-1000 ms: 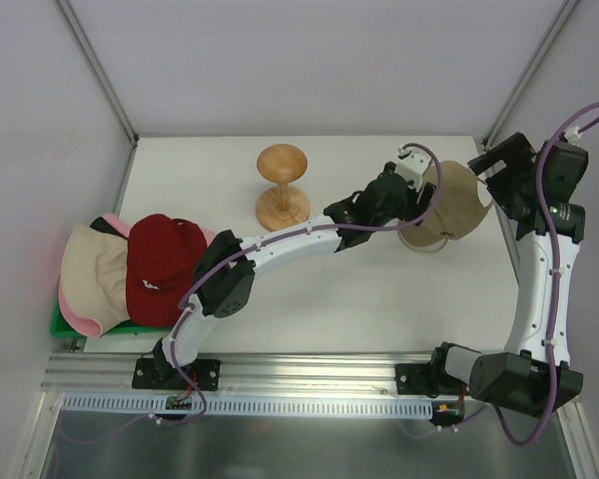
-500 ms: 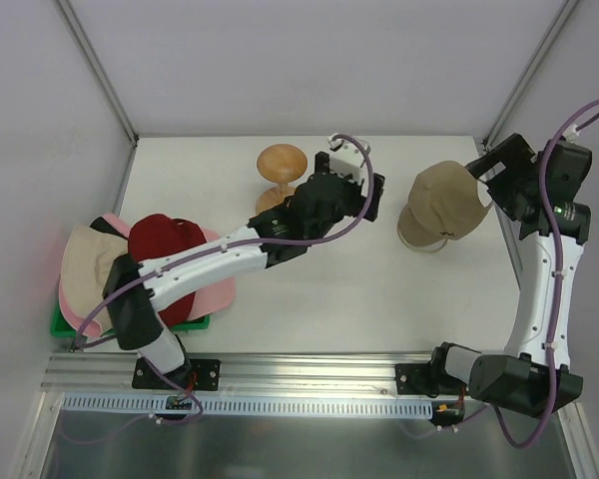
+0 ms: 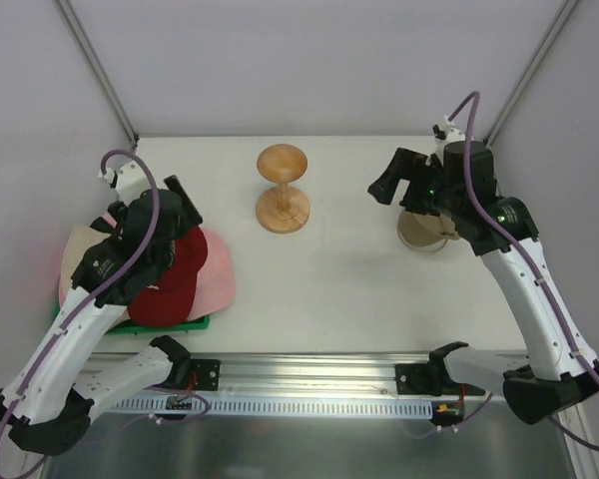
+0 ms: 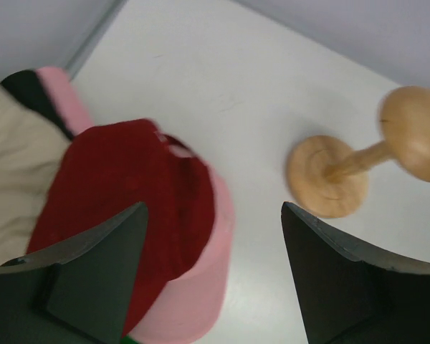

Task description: Stack the hats

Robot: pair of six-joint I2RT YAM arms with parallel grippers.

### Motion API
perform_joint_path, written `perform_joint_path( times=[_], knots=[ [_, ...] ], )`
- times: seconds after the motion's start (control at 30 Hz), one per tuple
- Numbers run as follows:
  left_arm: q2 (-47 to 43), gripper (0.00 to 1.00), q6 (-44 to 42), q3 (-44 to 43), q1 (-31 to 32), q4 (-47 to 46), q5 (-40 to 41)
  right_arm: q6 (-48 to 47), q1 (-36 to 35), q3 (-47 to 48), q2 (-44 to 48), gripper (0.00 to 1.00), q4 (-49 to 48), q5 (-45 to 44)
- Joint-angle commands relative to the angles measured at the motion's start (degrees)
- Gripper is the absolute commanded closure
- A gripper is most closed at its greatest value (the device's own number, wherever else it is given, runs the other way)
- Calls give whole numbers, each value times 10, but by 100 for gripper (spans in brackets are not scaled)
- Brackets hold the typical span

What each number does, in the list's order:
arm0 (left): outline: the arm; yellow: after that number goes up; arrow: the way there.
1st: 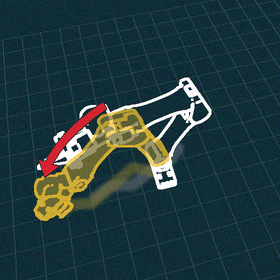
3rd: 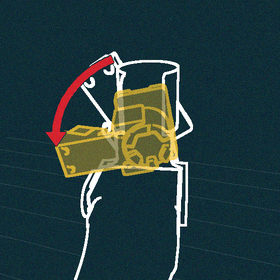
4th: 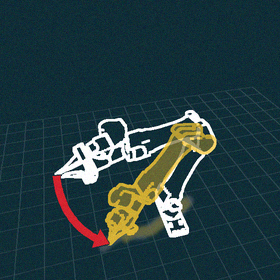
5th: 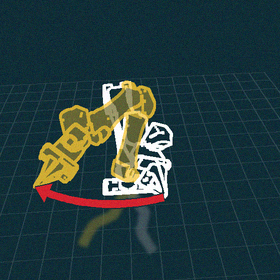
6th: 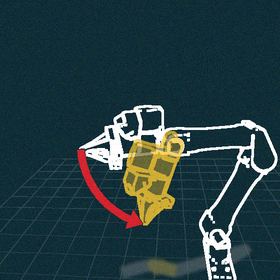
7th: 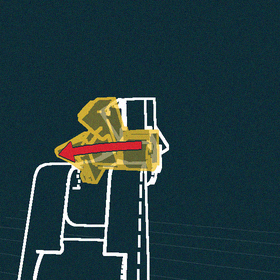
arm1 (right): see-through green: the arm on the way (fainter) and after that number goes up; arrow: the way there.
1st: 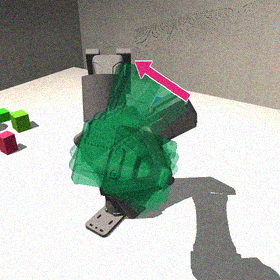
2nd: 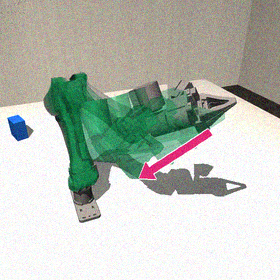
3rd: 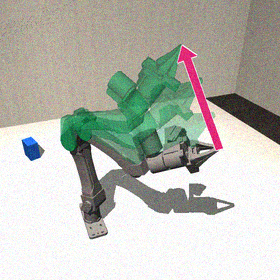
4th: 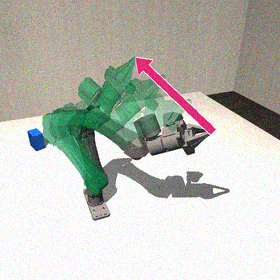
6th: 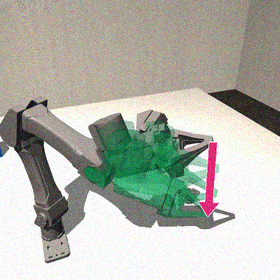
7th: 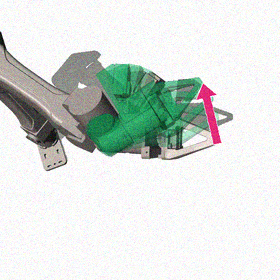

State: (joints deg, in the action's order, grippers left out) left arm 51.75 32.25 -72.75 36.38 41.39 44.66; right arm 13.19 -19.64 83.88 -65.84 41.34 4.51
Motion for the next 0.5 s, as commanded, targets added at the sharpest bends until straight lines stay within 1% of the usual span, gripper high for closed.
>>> perform_joint_path(
  times=[0.0, 0.03, 0.1, 0.13, 0.23, 0.47],
  knots=[
    [0, 24, 78, 37, -79, 182, 19, -11, -62, 1, -23, 1, -26, -42],
    [0, 25, 77, 44, -96, 186, 10, -11, -85, 1, -29, 1, -28, -42],
    [5, 26, 72, 60, -133, 190, -3, -12, -103, 3, -44, 0, -34, -42],
    [8, 27, 70, 65, -167, 189, -10, -13, -110, 3, -47, 1, -35, -42],
    [22, 30, 69, 74, -201, 186, -25, -14, -134, 0, -54, 1, -42, -61],
    [63, 33, 43, 60, -223, 139, -36, -13, -153, -13, -56, 1, -53, -64]
  ],
)
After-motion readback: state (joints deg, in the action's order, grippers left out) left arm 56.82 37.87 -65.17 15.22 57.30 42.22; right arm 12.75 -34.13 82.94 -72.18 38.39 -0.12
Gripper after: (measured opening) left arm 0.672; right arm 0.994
